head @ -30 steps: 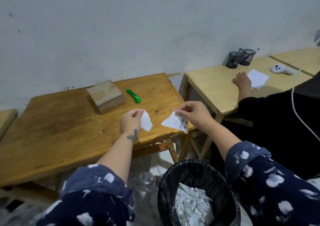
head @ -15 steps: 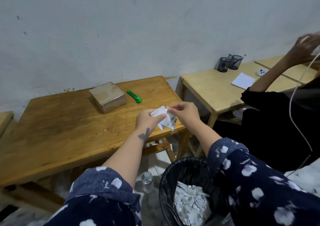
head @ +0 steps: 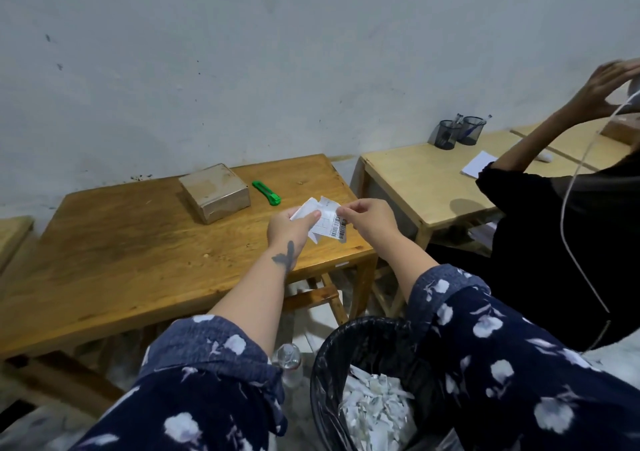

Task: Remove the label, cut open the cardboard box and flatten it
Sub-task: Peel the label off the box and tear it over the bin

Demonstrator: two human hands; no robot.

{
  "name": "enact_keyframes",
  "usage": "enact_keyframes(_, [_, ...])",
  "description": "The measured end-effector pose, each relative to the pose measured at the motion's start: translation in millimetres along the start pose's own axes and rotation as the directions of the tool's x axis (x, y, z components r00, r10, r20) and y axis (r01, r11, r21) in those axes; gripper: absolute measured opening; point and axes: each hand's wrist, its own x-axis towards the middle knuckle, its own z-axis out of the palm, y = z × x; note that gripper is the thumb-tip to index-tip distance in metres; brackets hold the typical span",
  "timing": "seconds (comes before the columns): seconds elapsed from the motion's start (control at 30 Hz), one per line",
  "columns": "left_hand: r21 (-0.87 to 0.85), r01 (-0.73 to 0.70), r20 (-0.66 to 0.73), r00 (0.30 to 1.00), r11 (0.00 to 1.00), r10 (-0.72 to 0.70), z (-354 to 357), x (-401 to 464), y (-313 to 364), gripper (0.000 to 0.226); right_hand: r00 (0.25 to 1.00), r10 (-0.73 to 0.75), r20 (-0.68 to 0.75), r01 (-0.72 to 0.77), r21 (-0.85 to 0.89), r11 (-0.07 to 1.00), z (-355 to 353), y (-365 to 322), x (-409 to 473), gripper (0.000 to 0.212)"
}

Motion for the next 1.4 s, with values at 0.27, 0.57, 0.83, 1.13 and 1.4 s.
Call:
enact_keyframes(0.27, [0.100,0.025,-0.077,0.997,0.995,-0.017,67.2,-8.7,-6.4,0.027,0.988,-0.011,0.152,0.010,0.004,1.000,-55.7,26.1,27.5,0.014])
enact_keyframes(0.57, [0.573,-0.010,-0.135,0.985,0.820,0.107,147.5,-29.5,-12.5,0.018,0.945,-0.045,0.323,0.102,-0.163,0.981,-112.4,74.1,45.2,0.014])
enact_keyframes(0.83, [0.798,-0.105,-0.041,0.973,0.594,0.228,162.2,-30.3,-36.6,0.009,0.911,-0.099,0.400,0.224,-0.278,0.934,-126.2,93.9,42.9,0.015])
enact_keyframes(1.13, [0.609,0.121,-0.224,0.974,0.784,0.023,163.2,-31.6,-47.6,0.023,0.883,-0.328,0.336,0.444,-0.369,0.817,-107.0,105.8,33.8,0.009])
enact_keyframes(1.4, [0.394,0.551,-0.359,0.829,0.736,-0.429,123.6,-26.2,-102.2,0.036,0.902,-0.331,0.278,0.419,-0.373,0.828,-104.6,129.1,15.0,0.010])
